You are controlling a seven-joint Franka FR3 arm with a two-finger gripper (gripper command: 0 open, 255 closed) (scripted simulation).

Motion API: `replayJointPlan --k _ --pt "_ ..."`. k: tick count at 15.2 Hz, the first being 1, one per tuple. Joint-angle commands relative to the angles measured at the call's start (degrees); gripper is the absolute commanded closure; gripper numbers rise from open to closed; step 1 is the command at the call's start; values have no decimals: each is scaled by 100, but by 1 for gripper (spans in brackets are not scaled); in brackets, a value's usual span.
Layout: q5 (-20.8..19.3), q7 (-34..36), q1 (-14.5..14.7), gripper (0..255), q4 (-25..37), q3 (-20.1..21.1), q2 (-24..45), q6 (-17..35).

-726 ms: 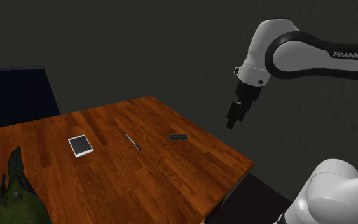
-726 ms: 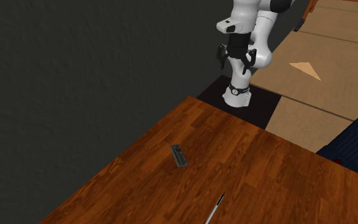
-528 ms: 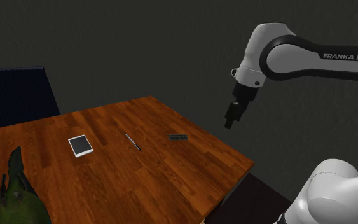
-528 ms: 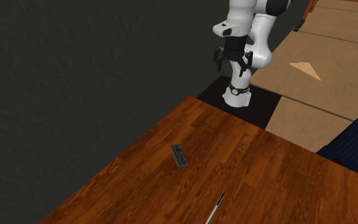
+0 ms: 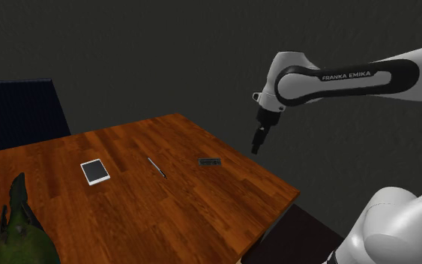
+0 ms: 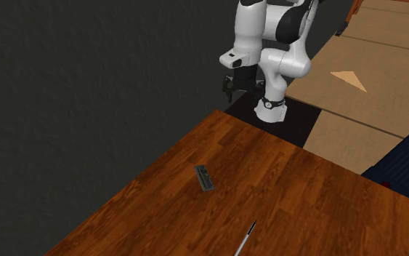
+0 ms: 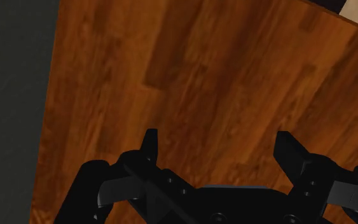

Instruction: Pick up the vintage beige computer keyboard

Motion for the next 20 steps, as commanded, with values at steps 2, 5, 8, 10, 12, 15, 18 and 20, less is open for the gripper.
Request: replayJointPlan --k 2,5,8,10,12,15,18,20 --pt "9 -630 74 0 214 -202 662 430" --pt "88 -1240 149 0 519 -366 1353 784" --pt "225 -1852 210 0 904 -480 2059 1065" --pt "339 -2254 232 0 1202 -519 2533 1210" --pt "460 -2644 236 0 1531 -529 3007 1321" --pt "631 -3193 213 0 2080 -493 3713 1427" --pt "763 -3683 161 0 2695 -406 4412 1466" --pt "820 -3974 119 0 3142 -328 4875 1457"
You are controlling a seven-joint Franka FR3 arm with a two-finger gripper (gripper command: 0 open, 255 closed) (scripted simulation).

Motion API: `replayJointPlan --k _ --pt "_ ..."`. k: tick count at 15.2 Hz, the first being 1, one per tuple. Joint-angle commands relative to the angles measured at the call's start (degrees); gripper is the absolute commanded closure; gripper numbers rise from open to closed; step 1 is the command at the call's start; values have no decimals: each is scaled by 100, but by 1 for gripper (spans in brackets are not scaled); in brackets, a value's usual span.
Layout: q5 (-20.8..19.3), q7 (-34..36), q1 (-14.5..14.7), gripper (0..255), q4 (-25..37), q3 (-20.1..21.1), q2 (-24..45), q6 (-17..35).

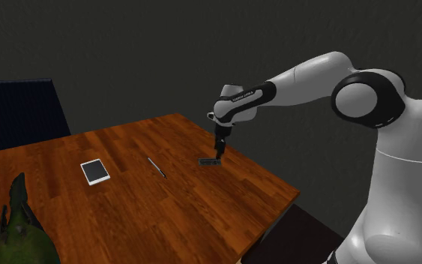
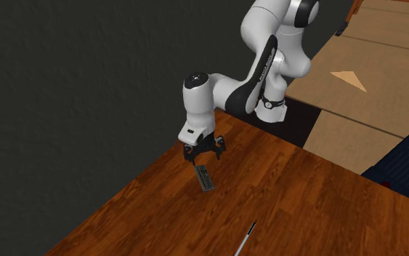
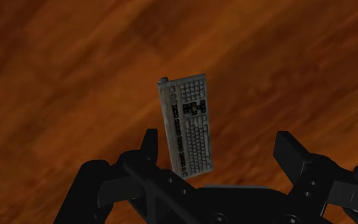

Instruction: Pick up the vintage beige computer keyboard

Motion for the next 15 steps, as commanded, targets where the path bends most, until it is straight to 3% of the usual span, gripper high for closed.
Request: replayJointPlan --k 1,11,12,15 --pt "57 -289 -37 0 521 86 516 -28" --pt "147 -413 -69 0 467 145 914 414" --pt "147 -414 -71 255 476 144 918 409" --pt "148 -415 -73 255 486 144 926 408"
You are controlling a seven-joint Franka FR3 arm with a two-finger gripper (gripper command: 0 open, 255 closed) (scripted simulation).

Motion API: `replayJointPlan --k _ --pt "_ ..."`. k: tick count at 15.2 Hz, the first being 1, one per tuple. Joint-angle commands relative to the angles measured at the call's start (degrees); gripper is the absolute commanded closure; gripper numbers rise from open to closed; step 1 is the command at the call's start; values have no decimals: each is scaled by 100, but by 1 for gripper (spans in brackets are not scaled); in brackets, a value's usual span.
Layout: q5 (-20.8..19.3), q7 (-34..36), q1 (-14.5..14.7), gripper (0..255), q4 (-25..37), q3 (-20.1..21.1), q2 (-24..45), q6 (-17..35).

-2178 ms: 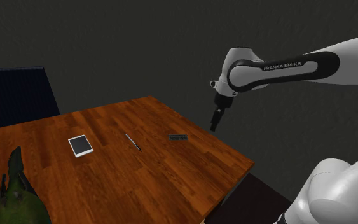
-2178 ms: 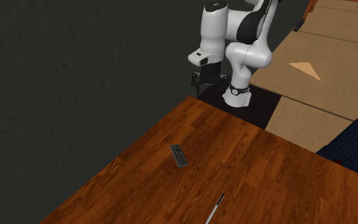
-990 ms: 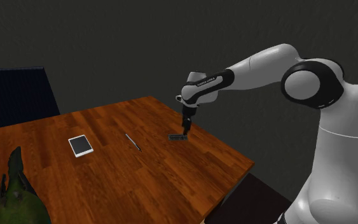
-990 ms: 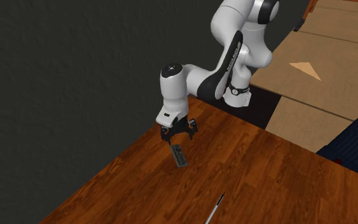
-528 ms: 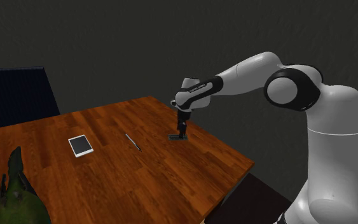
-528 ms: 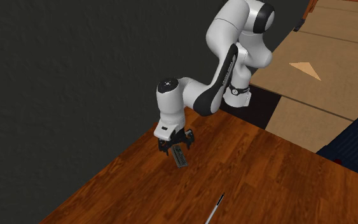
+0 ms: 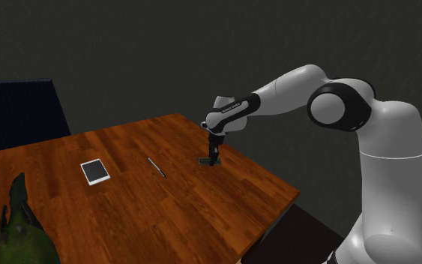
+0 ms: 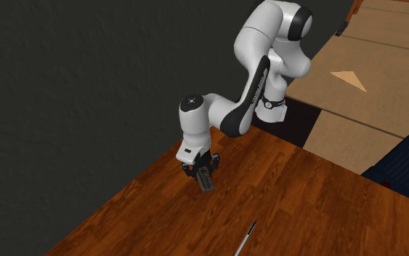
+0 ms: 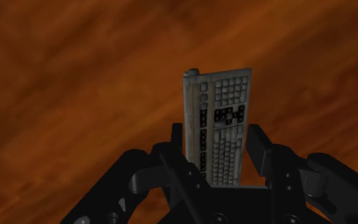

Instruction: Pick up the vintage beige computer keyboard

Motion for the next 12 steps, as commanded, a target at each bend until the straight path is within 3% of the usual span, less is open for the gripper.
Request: replayJointPlan --k 1,6,12 --pt "1 -2 0 255 2 2 15 3" --pt "0 1 4 255 -22 2 0 11" --pt "-70 75 23 255 60 -33 -274 -340"
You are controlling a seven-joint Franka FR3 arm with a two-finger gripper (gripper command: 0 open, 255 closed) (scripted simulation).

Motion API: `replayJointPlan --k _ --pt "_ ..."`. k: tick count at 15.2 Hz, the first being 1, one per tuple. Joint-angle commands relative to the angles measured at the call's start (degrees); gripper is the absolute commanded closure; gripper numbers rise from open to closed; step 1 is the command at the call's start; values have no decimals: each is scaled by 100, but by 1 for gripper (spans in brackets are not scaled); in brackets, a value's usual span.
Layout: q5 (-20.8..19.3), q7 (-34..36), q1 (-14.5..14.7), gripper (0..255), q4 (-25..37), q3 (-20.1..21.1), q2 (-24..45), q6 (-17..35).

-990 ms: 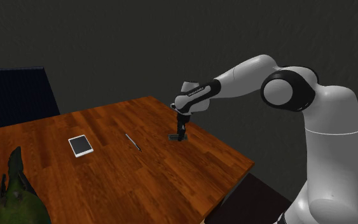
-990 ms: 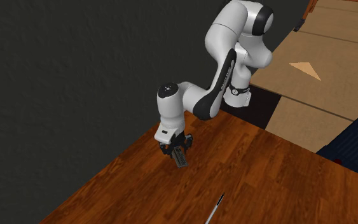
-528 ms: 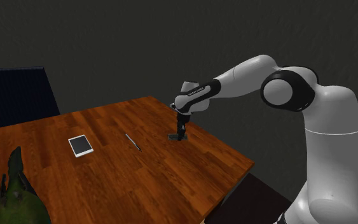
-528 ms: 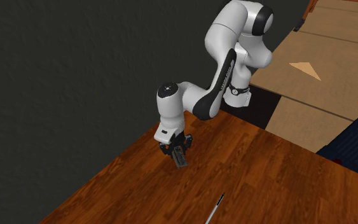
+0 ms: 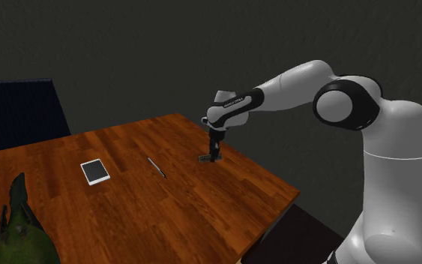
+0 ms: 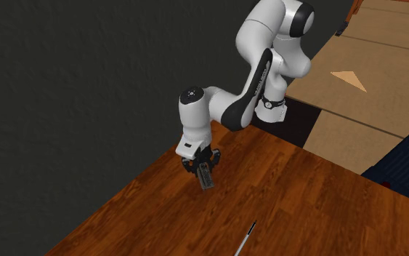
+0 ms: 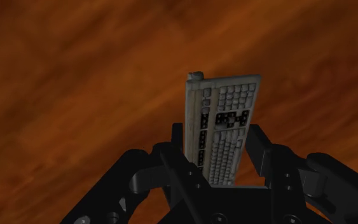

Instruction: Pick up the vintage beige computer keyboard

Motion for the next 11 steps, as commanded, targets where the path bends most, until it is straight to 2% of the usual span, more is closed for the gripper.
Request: replayJointPlan --k 1,11 --pt "-21 21 3 255 38 -10 -79 -118" --pt "-108 116 19 255 236 -46 -395 -623"
